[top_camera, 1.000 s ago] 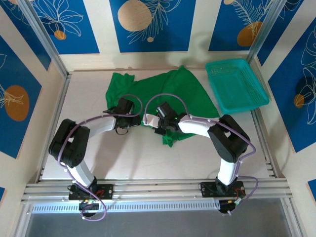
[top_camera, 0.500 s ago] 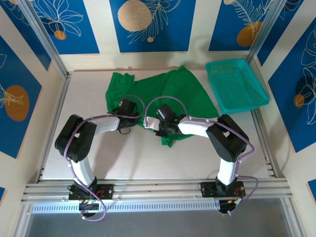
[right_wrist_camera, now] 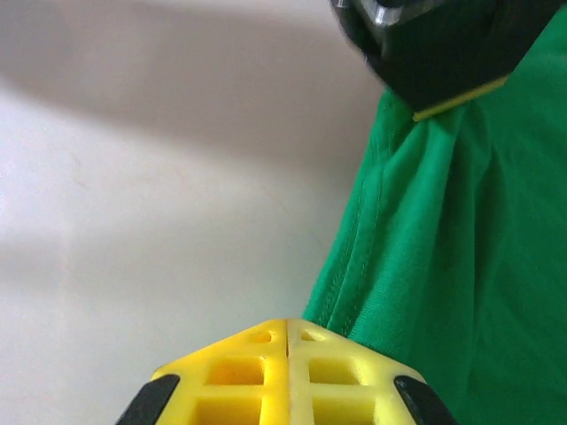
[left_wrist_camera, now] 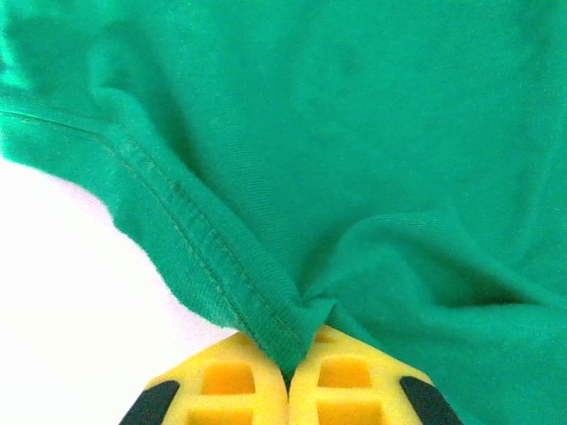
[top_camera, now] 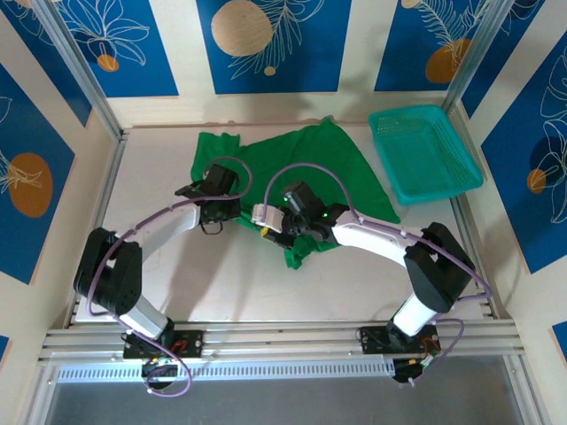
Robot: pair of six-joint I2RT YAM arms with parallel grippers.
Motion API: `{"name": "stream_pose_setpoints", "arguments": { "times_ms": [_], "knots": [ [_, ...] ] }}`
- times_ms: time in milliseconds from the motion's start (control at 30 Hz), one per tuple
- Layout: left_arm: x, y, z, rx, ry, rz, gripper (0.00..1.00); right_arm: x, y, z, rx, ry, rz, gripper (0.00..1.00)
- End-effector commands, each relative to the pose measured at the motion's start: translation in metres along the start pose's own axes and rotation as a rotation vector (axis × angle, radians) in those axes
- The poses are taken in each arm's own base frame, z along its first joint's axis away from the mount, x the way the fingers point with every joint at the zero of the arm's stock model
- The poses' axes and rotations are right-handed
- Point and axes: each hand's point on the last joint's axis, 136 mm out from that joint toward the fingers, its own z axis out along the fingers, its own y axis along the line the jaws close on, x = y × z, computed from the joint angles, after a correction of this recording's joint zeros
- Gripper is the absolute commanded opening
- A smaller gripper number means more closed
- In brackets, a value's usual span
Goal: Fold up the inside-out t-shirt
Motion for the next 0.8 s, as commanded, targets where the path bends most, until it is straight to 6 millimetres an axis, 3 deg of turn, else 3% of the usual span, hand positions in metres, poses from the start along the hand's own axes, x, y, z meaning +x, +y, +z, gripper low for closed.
{"name": "stream_pose_setpoints", "arguments": {
  "times_ms": [0,33,100,167,233,333,433,500,600,767],
  "knots": [
    [0.039,0.058,-0.018,-0.149,0.151,-0.047,0.03,-0.028,0.081,0.017,-0.224,-0.03,0.067,0.0],
    [0.042,0.072,-0.02,-0.17,0.155,-0.083,0.12,-0.035,0.095,0.027,-0.253,-0.041,0.114,0.0],
    [0.046,0.094,-0.024,-0.186,0.145,-0.151,0.16,-0.046,0.113,0.048,-0.281,-0.071,0.255,0.03],
    [0.047,0.113,-0.03,-0.197,0.125,-0.21,0.22,-0.057,0.141,0.065,-0.386,-0.13,0.358,0.13],
    [0.046,0.125,-0.04,-0.221,0.106,-0.249,0.36,-0.066,0.157,0.072,-0.445,-0.16,0.424,0.25],
    [0.048,0.132,-0.052,-0.24,0.071,-0.274,0.54,-0.078,0.15,0.058,-0.438,-0.246,0.471,0.36],
    [0.055,0.128,-0.052,-0.208,0.084,-0.292,0.55,-0.071,0.13,0.034,-0.399,-0.264,0.511,0.36],
    [0.065,0.127,-0.047,-0.2,0.113,-0.316,0.53,-0.055,0.119,0.025,-0.322,-0.218,0.507,0.37],
    [0.084,0.123,-0.027,-0.172,0.156,-0.344,0.47,-0.016,0.09,0.014,-0.156,-0.089,0.58,0.41],
    [0.113,0.122,-0.003,-0.229,0.249,-0.332,0.45,0.08,0.026,-0.012,0.148,0.06,1.021,0.41]
  ]
}}
